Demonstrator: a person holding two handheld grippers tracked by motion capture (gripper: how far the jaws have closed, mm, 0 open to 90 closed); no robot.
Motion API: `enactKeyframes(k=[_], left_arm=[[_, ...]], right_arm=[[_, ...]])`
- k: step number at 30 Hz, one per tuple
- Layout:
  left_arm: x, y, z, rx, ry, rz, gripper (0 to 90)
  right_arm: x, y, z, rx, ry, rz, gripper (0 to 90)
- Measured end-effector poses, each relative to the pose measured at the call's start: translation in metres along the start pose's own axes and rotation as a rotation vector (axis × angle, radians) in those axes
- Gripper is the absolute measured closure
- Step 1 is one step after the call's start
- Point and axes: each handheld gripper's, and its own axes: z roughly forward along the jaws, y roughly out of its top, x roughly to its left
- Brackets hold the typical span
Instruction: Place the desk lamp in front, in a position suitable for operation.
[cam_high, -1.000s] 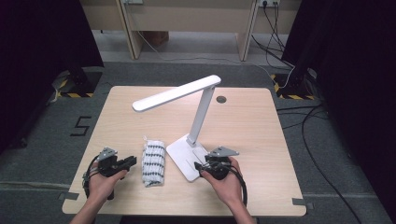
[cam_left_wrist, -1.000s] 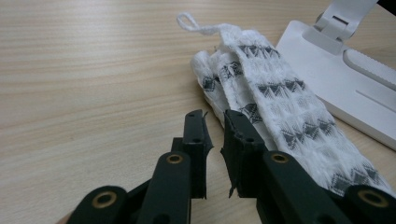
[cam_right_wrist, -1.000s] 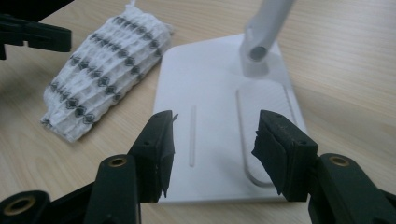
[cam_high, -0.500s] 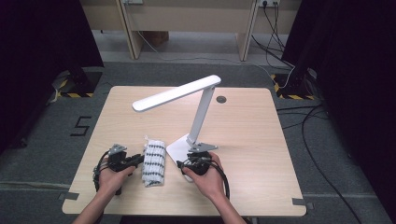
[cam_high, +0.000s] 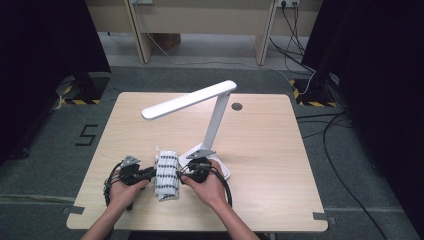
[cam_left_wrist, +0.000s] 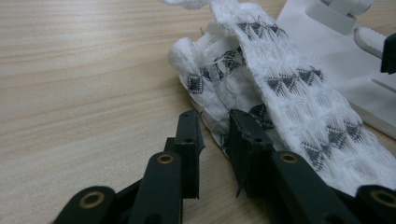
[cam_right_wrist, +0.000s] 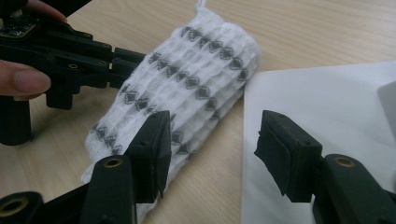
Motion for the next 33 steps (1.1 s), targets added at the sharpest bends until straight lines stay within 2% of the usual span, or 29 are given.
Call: enactKeyframes(k=[5,14,18,19,21,23,29,30,31,33], left_arm=[[-0.003,-0.001,0.001,0.001,-0.004,0.01,73.2],[-0.006,-0.002,0.002,0.003,-0.013,0.014,73.1],[-0.008,-0.002,0.002,0.006,-0.016,0.024,73.2],[-0.008,-0.002,0.002,0.006,-0.016,0.023,73.2],[-0.008,-0.002,0.002,0.008,-0.015,0.023,73.2],[-0.008,-0.002,0.002,0.009,-0.014,0.021,73.2],[-0.009,-0.002,0.002,0.008,-0.015,0.021,73.3],[-0.009,-0.002,0.003,0.006,-0.016,0.02,73.2],[-0.009,-0.002,0.003,0.007,-0.016,0.02,73.2],[-0.009,-0.002,0.003,0.007,-0.016,0.02,73.2]], right_arm=[[0.007,0.005,0.01,0.022,0.015,-0.011,43.6],[0.013,0.01,0.031,0.058,0.046,0.008,42.0],[0.017,0.009,0.036,0.087,0.032,0.007,40.3],[0.017,0.01,0.038,0.091,0.029,-0.013,39.7],[0.018,0.01,0.04,0.107,0.018,0.001,39.7],[0.018,0.011,0.043,0.123,0.013,-0.011,39.4],[0.02,0.011,0.048,0.143,0.004,-0.005,39.4],[0.022,0.01,0.05,0.158,-0.004,0.011,39.5],[0.021,0.009,0.051,0.157,-0.006,-0.006,39.5],[0.022,0.009,0.051,0.157,-0.011,0.0,39.8]])
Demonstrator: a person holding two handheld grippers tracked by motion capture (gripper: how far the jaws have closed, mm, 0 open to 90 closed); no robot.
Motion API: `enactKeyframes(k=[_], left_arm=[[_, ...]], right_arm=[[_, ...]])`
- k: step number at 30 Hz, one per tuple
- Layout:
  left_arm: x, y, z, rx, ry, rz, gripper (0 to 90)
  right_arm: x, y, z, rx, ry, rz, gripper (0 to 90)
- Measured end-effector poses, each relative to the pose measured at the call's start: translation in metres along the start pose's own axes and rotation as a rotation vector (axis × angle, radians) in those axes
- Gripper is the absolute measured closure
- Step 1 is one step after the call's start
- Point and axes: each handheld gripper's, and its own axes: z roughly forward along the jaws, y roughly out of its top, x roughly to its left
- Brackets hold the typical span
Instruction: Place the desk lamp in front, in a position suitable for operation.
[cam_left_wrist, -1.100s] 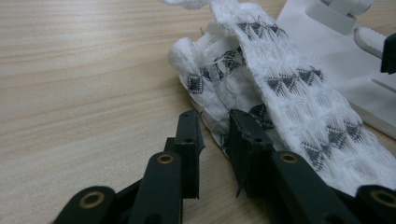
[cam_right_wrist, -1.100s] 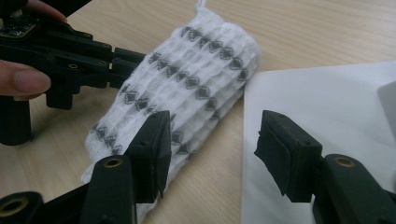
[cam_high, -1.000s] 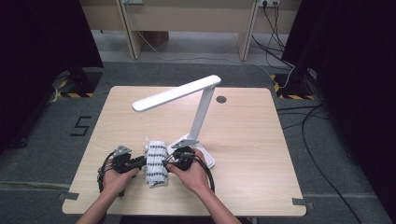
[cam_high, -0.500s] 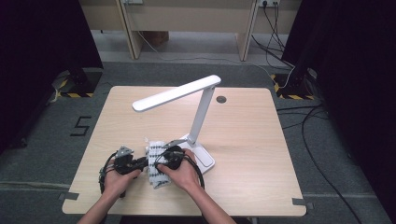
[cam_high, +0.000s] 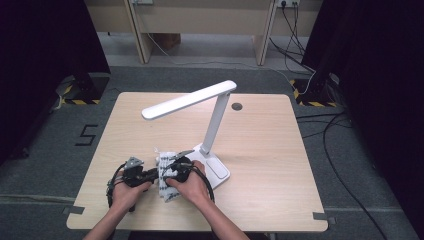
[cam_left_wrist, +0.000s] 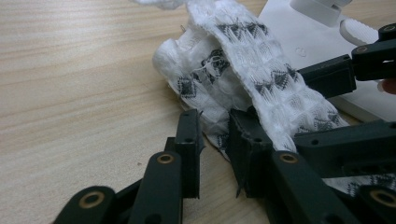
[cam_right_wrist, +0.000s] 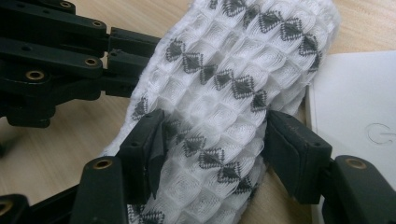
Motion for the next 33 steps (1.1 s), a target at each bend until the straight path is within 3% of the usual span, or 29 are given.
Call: enactKeyframes(k=[6,8,9,11,16,18,21,23,33], left_arm=[[0.0,0.0,0.0,-0.004,-0.007,-0.006,71.9],[0.0,0.0,0.0,-0.003,-0.005,-0.007,70.3],[0.002,0.0,-0.001,-0.005,0.001,-0.018,69.2],[0.002,0.0,-0.002,-0.006,-0.001,-0.023,67.4],[0.006,0.002,-0.008,-0.041,0.039,-0.044,55.9],[0.008,0.004,-0.011,-0.054,0.053,-0.049,50.8],[0.008,0.008,-0.014,-0.077,0.056,-0.076,47.6],[0.007,0.01,-0.016,-0.086,0.056,-0.079,46.5],[-0.004,0.02,-0.027,-0.133,0.031,-0.054,44.3]], right_arm=[[0.006,0.0,0.002,0.007,-0.055,-0.085,48.4],[0.007,0.0,0.002,0.01,-0.055,-0.083,51.5],[0.008,0.0,0.002,0.016,-0.036,-0.073,58.7],[0.007,0.0,0.002,0.016,-0.021,-0.068,64.4],[0.004,0.001,0.003,0.015,0.029,-0.005,74.6],[0.002,0.0,0.002,0.009,0.043,0.003,76.7],[0.0,0.0,0.002,-0.002,0.051,-0.022,78.4],[0.0,0.0,0.0,-0.002,0.059,-0.005,79.3],[-0.007,0.003,-0.016,-0.049,0.048,0.008,80.3]])
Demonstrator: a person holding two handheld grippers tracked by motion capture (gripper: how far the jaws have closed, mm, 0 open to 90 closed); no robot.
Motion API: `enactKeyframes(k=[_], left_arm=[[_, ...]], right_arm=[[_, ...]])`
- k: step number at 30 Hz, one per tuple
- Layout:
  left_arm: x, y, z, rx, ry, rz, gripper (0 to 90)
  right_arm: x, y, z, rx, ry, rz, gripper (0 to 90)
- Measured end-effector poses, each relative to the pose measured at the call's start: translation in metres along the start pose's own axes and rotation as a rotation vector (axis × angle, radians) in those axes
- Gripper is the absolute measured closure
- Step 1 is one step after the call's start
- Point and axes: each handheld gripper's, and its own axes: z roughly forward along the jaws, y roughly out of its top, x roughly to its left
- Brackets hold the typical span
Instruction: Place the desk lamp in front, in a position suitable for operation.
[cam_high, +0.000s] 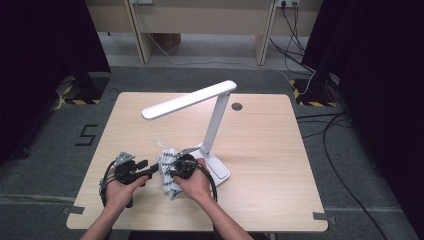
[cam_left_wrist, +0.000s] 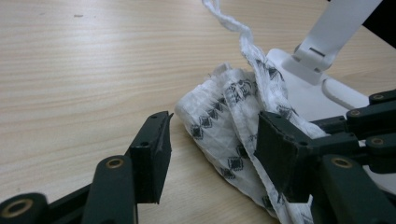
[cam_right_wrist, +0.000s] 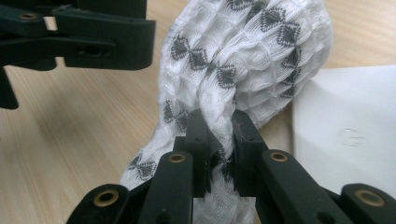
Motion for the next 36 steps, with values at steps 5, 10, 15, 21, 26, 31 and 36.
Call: enactKeyframes(k=[5,10,15,21,26,31,36], left_arm=[[-0.005,0.004,-0.003,-0.017,-0.008,0.008,44.0],[-0.007,0.006,-0.004,-0.022,-0.011,0.019,43.8],[-0.008,0.005,-0.003,-0.017,-0.007,0.023,43.8],[-0.018,0.004,0.002,-0.012,-0.044,0.027,43.9],[-0.028,0.004,0.009,0.008,-0.061,0.06,44.9],[-0.034,0.003,0.017,0.03,-0.068,0.081,45.2],[-0.038,0.002,0.023,0.043,-0.072,0.097,45.4]], right_arm=[[-0.004,0.003,-0.015,-0.022,-0.017,0.005,80.3],[-0.011,0.003,-0.03,-0.046,-0.036,0.003,80.4],[-0.019,0.002,-0.047,-0.062,-0.056,0.025,80.4],[-0.028,-0.001,-0.066,-0.065,-0.077,0.036,80.4],[-0.034,-0.006,-0.078,-0.064,-0.095,0.031,80.3],[-0.04,-0.012,-0.089,-0.06,-0.109,0.031,80.3],[-0.045,-0.017,-0.094,-0.052,-0.114,0.036,80.3]])
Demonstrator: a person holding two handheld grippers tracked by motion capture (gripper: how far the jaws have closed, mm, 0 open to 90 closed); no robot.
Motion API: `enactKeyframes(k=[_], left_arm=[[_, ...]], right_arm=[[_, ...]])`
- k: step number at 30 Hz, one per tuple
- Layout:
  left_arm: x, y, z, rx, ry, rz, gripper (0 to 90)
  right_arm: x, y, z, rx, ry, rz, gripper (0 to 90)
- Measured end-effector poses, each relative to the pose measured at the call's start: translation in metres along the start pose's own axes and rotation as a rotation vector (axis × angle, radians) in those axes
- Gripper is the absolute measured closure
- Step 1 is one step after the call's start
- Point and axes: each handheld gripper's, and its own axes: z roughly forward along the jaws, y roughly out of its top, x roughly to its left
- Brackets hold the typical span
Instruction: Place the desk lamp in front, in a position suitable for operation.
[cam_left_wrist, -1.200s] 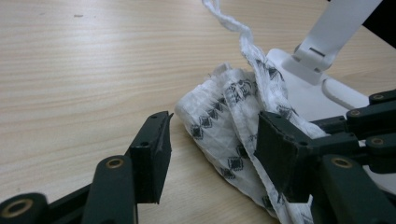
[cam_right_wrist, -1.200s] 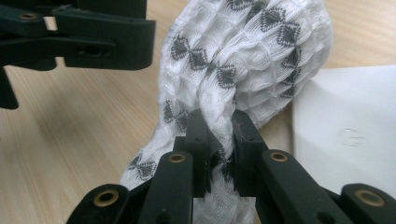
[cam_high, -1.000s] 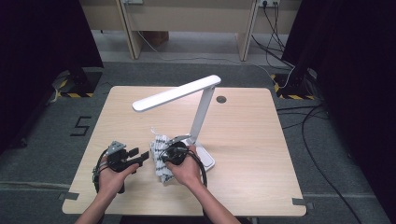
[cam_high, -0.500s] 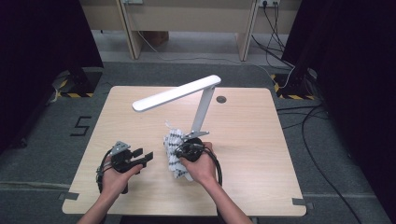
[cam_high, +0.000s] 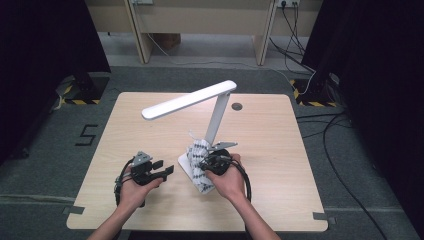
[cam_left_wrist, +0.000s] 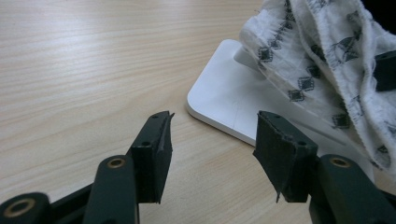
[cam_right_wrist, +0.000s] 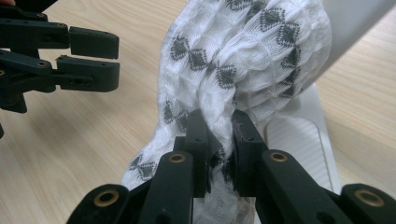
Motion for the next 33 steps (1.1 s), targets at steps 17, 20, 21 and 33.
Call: enactKeyframes(k=[17,20,21,33], left_arm=[[0.0,0.0,0.024,0.038,0.0,0.056,52.1],[0.0,0.001,0.027,0.043,0.003,0.056,53.9],[0.0,0.001,0.029,0.043,0.005,0.059,54.7],[0.002,0.003,0.039,0.067,0.063,0.082,69.5]], right_arm=[[-0.027,-0.026,-0.026,-0.006,-0.054,0.051,80.3],[-0.035,-0.031,-0.031,-0.013,-0.08,0.069,80.3],[-0.039,-0.032,-0.033,-0.017,-0.093,0.08,80.3],[-0.074,-0.053,-0.033,0.05,-0.255,0.158,80.3]])
